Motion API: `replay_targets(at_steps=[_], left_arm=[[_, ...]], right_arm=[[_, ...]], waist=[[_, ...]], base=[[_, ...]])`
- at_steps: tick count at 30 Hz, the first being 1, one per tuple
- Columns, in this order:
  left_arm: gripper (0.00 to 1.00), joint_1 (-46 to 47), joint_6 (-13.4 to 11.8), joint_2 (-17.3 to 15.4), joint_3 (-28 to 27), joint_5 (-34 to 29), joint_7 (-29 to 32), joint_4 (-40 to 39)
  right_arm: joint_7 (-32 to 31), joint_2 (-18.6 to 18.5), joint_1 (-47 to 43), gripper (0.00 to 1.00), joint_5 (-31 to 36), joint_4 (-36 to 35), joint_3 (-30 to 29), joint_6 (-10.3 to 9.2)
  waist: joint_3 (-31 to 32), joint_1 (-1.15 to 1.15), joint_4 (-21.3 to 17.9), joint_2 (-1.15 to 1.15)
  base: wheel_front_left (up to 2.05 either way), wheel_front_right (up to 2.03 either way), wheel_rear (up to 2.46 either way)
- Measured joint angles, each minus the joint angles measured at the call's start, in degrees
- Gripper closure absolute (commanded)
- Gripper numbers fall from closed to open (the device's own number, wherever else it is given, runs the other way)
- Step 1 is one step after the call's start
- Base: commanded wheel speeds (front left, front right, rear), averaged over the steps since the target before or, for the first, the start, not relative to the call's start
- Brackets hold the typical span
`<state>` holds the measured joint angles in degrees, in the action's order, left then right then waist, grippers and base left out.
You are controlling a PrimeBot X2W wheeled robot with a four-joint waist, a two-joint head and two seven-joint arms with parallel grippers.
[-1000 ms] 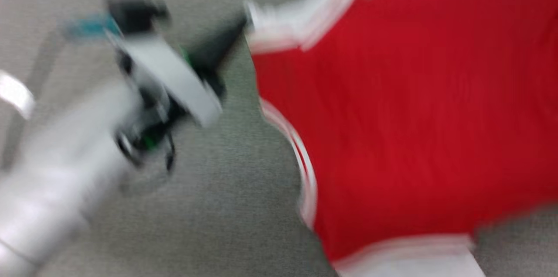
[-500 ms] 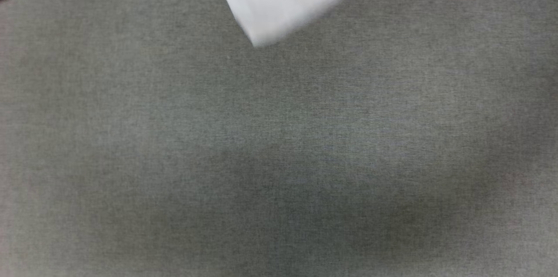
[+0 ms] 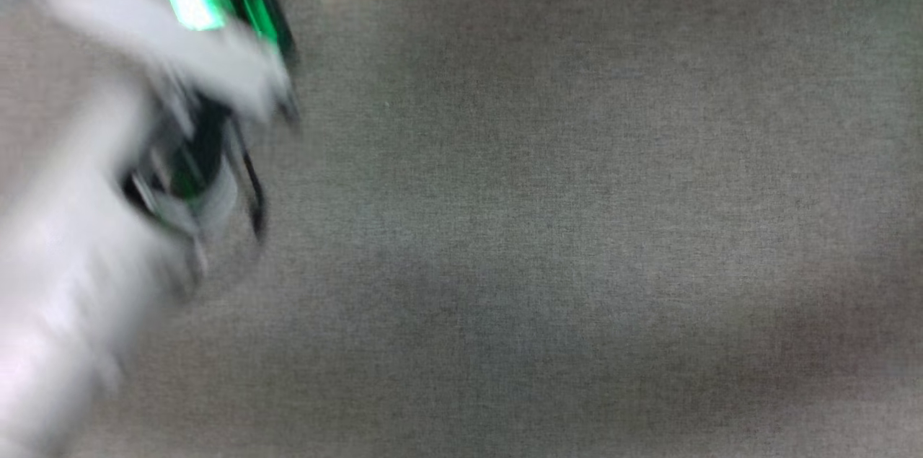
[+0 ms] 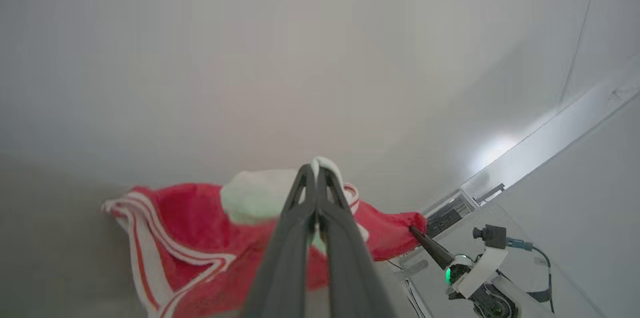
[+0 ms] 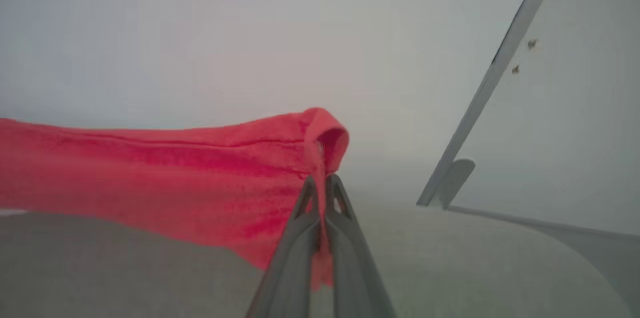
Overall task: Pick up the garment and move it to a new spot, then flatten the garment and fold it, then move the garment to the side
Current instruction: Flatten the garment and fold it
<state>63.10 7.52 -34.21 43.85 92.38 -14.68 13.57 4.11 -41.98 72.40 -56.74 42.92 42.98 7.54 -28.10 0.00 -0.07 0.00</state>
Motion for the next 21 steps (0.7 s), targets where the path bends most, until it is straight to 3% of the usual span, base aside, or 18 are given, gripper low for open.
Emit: replay_targets(at_steps=[8,21], left_arm=[[1.00,-29.53,-0.02,0.57,-0.44,-2.87,-0.40,-13.65],[1.00,-54.37,-0.03,-5.92,-1.70,-5.35,-0.44,-28.04]], right_arm=[[0.14,-7.24,-24.99,1.00,-8.78,-13.55,5.63,-0.01],[-2.21,-18.14,-50.29,1.00,-16.01,-30.59,3.55,-0.01]], waist=[[4.06,0.00,0.62,0.00],[11.67,0.00,0.47,0.00]], base=[[0.00,0.00,0.00],[0.00,0.00,0.00]])
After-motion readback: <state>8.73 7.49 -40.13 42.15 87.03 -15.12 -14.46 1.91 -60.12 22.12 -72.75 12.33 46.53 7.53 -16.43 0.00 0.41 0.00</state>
